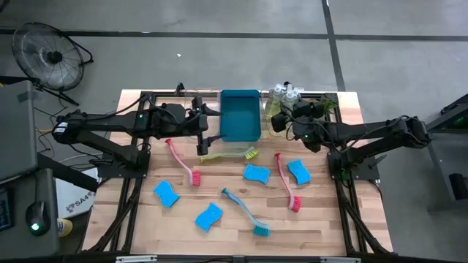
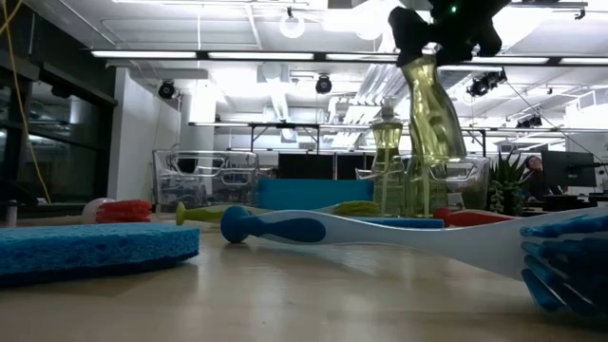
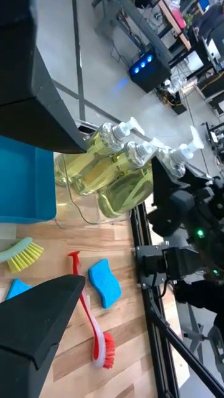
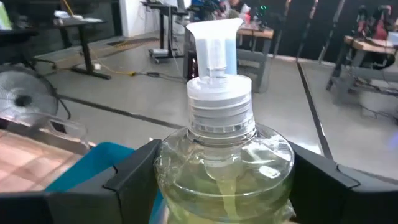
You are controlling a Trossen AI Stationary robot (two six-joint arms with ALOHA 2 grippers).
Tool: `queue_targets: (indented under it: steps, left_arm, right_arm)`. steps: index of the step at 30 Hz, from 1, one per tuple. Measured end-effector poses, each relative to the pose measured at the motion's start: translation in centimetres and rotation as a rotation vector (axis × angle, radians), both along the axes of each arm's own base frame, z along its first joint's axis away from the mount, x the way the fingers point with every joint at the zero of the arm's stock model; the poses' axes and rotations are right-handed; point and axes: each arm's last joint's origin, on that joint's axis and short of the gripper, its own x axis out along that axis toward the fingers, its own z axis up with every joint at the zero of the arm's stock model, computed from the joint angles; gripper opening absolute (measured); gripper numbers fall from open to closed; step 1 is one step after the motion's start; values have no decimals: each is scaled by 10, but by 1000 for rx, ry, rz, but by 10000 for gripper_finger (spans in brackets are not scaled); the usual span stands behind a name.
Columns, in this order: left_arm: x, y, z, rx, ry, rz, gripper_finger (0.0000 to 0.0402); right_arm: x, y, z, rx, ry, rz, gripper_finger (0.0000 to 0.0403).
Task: Pick & Place Kitchen Sink Supplies
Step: Put the green dish soap into the right transparent bin
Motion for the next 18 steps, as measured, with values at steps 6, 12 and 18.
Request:
queue_targets:
  steps: [6, 12, 18]
  left_arm:
    - [0, -1, 0, 8, 4, -22, 328]
    - [0, -1, 0, 7, 5, -39, 328]
    - [0, -1, 0, 4, 4, -51, 328]
  right_arm:
    - [-3, -8, -3, 19, -21, -46, 287]
    - [4, -16, -12, 50, 12, -31, 287]
    - [15, -20, -23, 62, 12, -41, 287]
